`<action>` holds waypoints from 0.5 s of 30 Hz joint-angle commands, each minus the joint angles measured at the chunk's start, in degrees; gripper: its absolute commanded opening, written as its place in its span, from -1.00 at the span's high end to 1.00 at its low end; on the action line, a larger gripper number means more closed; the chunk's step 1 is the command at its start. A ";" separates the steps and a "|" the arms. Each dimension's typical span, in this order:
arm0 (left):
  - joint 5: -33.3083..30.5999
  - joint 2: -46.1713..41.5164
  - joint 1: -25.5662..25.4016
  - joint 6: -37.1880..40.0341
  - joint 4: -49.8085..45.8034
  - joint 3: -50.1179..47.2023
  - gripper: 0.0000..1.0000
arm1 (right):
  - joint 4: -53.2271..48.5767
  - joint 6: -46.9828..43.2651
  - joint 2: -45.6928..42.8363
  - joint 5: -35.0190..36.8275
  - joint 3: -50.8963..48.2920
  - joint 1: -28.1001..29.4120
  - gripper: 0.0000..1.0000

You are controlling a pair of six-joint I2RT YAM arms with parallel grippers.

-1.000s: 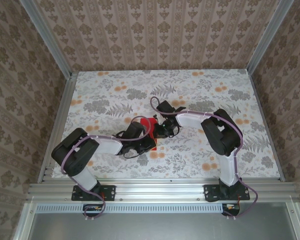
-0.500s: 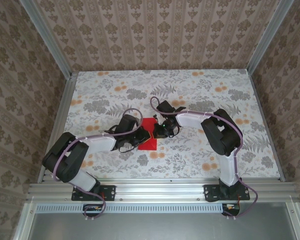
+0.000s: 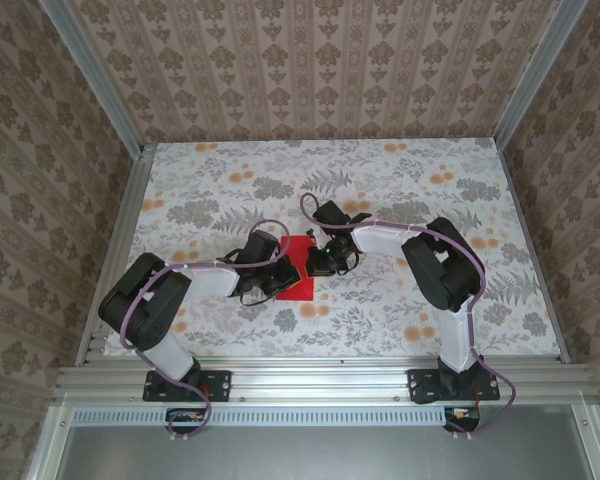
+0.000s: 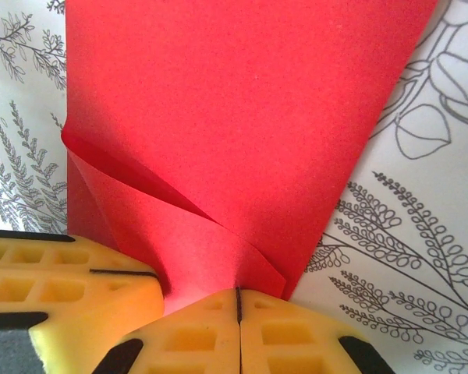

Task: Fold a paper plane with a square sheet of paper (pick it up from the middle)
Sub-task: Fold the triangle a second time at the center of the table.

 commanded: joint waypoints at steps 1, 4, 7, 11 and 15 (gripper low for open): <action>-2.81 1.59 0.25 1.57 -2.20 0.85 0.91 | -3.53 -1.19 4.67 5.60 -1.21 -0.03 0.86; -4.01 2.30 0.23 0.32 -2.14 -0.18 0.91 | -3.90 -1.60 5.30 6.16 -1.13 -0.13 0.87; -4.38 2.84 0.23 -1.10 -1.76 -1.39 0.93 | -3.98 -1.78 4.81 5.67 -0.77 -0.18 0.87; -4.14 2.80 0.23 -0.88 -3.33 -1.51 0.93 | -3.80 -1.78 0.96 2.13 1.40 -0.31 0.84; -3.77 2.83 -0.02 -0.89 -4.68 -1.42 0.94 | -3.46 -0.70 -4.60 -1.09 2.72 -0.22 0.78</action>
